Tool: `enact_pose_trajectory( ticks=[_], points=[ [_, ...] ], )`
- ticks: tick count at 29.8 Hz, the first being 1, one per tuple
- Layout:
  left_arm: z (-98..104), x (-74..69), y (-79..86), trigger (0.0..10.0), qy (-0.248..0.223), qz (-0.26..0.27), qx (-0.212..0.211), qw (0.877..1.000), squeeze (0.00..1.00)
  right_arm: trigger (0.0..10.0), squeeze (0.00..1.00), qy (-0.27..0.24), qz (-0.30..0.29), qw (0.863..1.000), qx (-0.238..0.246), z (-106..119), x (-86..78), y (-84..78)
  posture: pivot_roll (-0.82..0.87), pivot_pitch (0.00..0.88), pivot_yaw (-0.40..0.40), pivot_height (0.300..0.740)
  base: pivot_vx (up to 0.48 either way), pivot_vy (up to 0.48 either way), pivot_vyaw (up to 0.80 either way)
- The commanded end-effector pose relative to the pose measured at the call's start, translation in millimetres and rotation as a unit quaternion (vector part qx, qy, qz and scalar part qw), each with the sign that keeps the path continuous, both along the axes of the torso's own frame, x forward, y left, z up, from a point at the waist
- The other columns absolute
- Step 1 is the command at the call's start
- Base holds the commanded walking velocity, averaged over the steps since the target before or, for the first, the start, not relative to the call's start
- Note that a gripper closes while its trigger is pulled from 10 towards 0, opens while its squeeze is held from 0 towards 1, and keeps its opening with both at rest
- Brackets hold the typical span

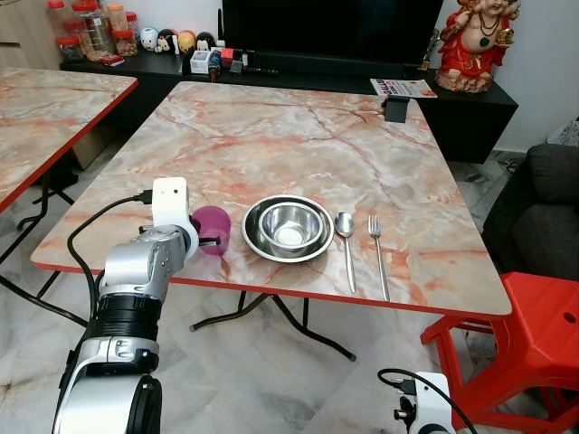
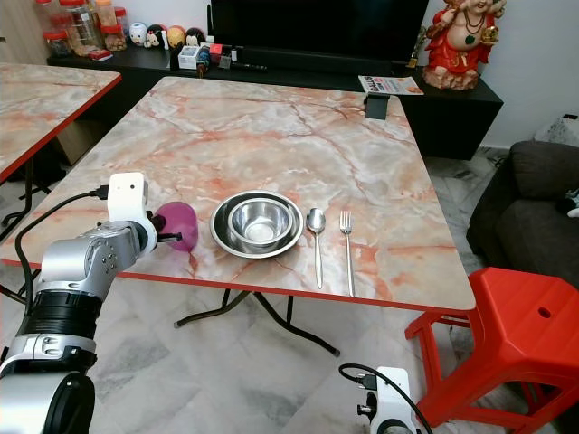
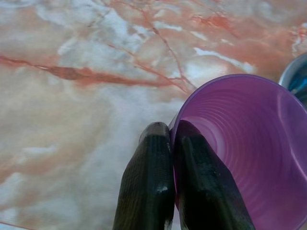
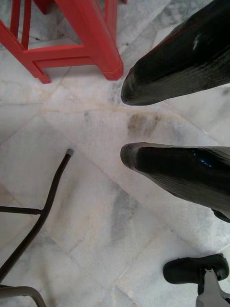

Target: Setting the table

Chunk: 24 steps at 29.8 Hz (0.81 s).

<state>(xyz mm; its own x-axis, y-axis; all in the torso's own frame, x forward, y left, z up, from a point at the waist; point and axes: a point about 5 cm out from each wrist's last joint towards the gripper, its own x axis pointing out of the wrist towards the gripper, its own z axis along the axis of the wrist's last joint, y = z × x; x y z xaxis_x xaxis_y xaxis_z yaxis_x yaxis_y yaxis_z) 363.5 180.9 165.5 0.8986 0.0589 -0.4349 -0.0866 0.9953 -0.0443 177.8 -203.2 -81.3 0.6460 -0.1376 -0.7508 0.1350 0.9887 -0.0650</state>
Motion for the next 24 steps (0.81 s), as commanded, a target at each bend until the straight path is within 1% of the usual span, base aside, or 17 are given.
enact_pose_trajectory(
  ticks=[1,5,6,7,11,12,13,14,24],
  points=[
    [6.1,3.5,-0.5,10.0,-0.01,0.002,0.003,1.0,0.0,10.0,0.0,0.005,-0.003,1.0,0.0,-1.0,-2.5,-1.6,0.01,0.0,-0.047,0.74,0.0,0.0,0.0],
    [5.0,3.5,-1.8,10.0,-0.008,0.001,-0.001,1.0,0.0,10.0,0.0,0.004,-0.003,1.0,0.0,-0.9,-2.3,-1.8,0.01,0.0,-0.046,0.74,0.0,0.0,0.0],
    [4.0,3.4,-2.8,10.0,-0.006,-0.001,-0.006,1.0,0.1,10.0,0.0,0.004,-0.003,1.0,0.0,-0.8,-2.1,-1.7,0.01,0.0,-0.044,0.74,0.0,0.0,0.0],
    [2.2,3.5,-4.0,10.0,-0.004,-0.002,-0.01,1.0,1.0,10.0,0.0,0.003,-0.004,1.0,0.001,-0.8,-2.1,-1.4,0.01,0.0,-0.043,0.74,0.0,0.0,0.0],
    [2.3,3.7,-3.2,10.0,-0.003,0.001,-0.015,1.0,1.0,10.0,0.0,0.004,-0.005,1.0,0.002,-1.2,-2.6,-0.6,0.01,0.0,-0.042,0.74,0.0,0.0,0.0],
    [2.8,3.9,-2.9,10.0,-0.004,0.001,-0.015,1.0,0.13,10.0,0.0,0.004,-0.005,1.0,0.002,-1.3,-2.8,-0.4,0.01,0.0,-0.042,0.74,0.0,0.0,0.0],
    [2.8,3.9,-2.9,10.0,-0.004,0.001,-0.015,1.0,0.13,10.0,0.0,0.004,-0.005,1.0,0.002,-1.3,-2.8,-0.4,0.01,0.0,-0.042,0.74,0.0,0.0,0.0],
    [3.5,4.1,-2.4,10.0,-0.006,0.002,-0.015,1.0,0.0,10.0,0.0,0.005,-0.005,1.0,0.003,-1.7,-3.6,0.1,0.01,0.0,-0.042,0.74,0.0,0.0,0.0],
    [9.9,7.3,-8.1,10.0,-0.026,-0.004,-0.019,0.999,0.0,10.0,0.0,0.005,-0.007,1.0,0.002,-1.7,-3.6,-0.2,0.0,0.0,-0.04,0.74,0.0,0.0,0.0]
  ],
)
